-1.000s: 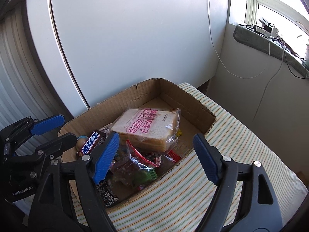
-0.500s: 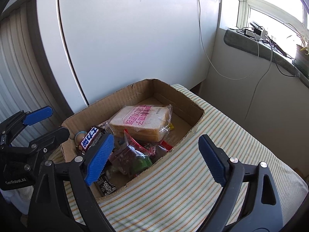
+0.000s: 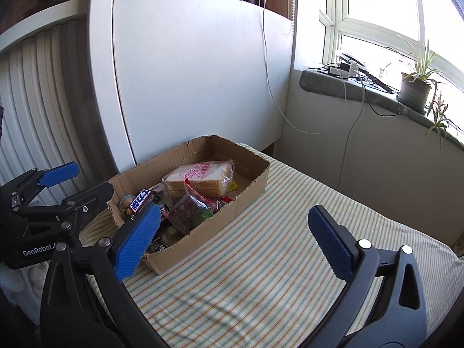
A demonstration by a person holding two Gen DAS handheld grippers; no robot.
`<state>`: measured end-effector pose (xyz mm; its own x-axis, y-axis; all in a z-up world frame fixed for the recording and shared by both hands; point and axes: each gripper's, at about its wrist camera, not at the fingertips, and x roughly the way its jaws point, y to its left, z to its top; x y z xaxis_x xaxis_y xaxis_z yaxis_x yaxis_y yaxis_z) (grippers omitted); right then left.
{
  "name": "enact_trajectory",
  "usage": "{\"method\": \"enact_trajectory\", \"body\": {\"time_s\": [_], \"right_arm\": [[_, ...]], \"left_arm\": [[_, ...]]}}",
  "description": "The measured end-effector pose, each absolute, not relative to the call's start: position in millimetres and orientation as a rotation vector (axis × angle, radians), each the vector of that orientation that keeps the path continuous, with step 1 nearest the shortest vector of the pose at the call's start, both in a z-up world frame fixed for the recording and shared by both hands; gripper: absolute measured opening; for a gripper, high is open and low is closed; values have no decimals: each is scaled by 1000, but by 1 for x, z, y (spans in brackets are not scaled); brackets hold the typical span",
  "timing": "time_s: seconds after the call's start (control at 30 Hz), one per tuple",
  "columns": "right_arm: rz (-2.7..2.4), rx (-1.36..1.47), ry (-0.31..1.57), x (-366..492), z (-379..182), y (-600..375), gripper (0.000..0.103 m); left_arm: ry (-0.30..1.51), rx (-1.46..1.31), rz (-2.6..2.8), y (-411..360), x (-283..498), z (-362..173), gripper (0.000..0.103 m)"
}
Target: Organize snacks
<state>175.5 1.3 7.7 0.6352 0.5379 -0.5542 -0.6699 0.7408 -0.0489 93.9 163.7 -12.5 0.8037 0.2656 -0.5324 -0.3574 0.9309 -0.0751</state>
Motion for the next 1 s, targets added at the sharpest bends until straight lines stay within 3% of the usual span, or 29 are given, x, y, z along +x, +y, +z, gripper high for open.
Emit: {"method": "enact_trajectory", "body": {"time_s": [1.0], "right_arm": [[611, -142, 557, 154, 0, -70, 103]], "left_arm": [[509, -127, 362, 128, 75, -5, 82]]}}
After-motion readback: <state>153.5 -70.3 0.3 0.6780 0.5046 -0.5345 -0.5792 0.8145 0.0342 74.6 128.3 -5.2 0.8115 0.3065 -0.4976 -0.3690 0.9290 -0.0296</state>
